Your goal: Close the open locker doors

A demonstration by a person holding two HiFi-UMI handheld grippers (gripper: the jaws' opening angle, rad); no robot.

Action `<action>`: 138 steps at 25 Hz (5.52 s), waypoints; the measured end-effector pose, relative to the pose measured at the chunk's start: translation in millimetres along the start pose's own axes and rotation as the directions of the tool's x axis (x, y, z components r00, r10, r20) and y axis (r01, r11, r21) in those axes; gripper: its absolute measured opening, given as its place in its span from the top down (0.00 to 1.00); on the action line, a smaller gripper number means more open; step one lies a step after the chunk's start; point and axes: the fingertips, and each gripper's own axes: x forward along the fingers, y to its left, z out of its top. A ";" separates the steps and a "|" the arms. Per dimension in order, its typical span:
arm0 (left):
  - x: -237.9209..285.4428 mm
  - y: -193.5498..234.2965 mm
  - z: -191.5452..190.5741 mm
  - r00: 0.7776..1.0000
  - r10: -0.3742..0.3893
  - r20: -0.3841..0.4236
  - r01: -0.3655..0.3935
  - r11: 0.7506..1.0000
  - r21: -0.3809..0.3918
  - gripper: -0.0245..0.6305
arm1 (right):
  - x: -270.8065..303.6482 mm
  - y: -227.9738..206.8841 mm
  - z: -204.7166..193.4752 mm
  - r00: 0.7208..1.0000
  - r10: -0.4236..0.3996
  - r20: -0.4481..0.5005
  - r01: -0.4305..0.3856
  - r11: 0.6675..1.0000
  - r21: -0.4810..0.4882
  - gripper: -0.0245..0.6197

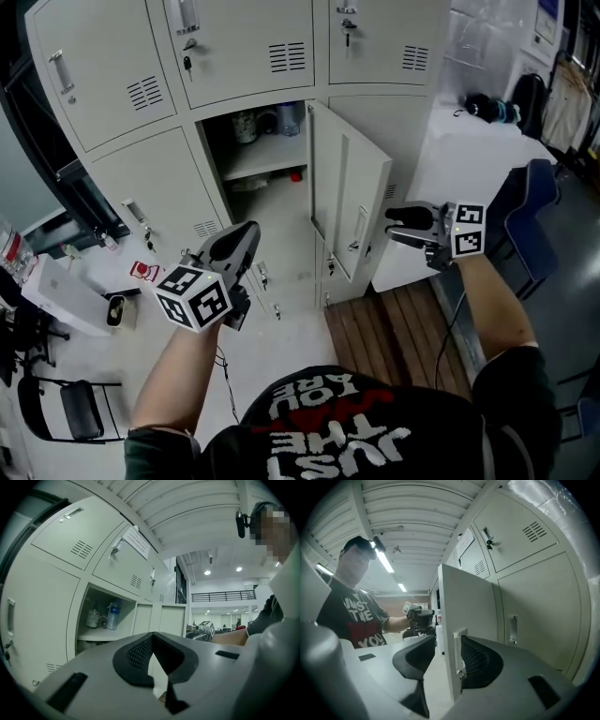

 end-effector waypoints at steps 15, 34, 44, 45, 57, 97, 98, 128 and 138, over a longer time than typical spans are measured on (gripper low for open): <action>-0.4 -4.1 -74.9 0.995 0.051 -0.082 -0.059 0.993 -0.098 0.95 | 33.7 -10.3 -36.5 0.994 0.105 -0.042 -0.105 0.994 -0.010 0.67; -25.9 13.5 -73.5 0.995 0.070 -0.070 -0.078 0.989 -0.125 0.95 | 95.2 26.5 -29.7 0.969 0.221 -0.110 -0.231 0.970 -0.081 0.67; -51.5 30.1 -70.6 0.993 0.096 -0.065 -0.103 0.988 -0.117 0.95 | 138.4 40.8 -25.9 0.959 0.244 -0.144 -0.261 0.958 -0.114 0.67; -54.5 31.9 -70.6 0.993 0.100 -0.064 -0.107 0.987 -0.118 0.95 | 143.2 41.7 -25.6 0.958 0.245 -0.148 -0.263 0.957 -0.119 0.67; -85.4 57.0 -71.8 0.988 0.144 -0.059 -0.151 0.980 -0.134 0.95 | 197.1 42.2 -18.9 0.954 0.255 -0.157 -0.277 0.950 -0.141 0.72; -157.0 161.2 -83.0 0.977 0.195 -0.082 -0.207 0.962 -0.180 0.95 | 353.5 -47.4 8.3 0.973 -0.222 -0.063 0.209 0.963 -0.168 0.87; -158.8 163.6 -82.8 0.978 0.193 -0.082 -0.205 0.962 -0.181 0.95 | 356.4 -50.7 9.1 0.969 -0.240 -0.059 0.229 0.960 -0.161 0.87; -196.1 210.4 -85.1 0.982 0.163 -0.100 -0.179 0.966 -0.187 0.95 | 395.3 -118.7 20.2 0.851 -0.524 -0.015 0.523 0.850 -0.064 0.87; -197.7 208.6 -92.2 0.982 0.149 -0.115 -0.170 0.966 -0.195 0.95 | 395.3 -118.6 20.4 0.845 -0.535 0.012 0.535 0.844 -0.036 0.87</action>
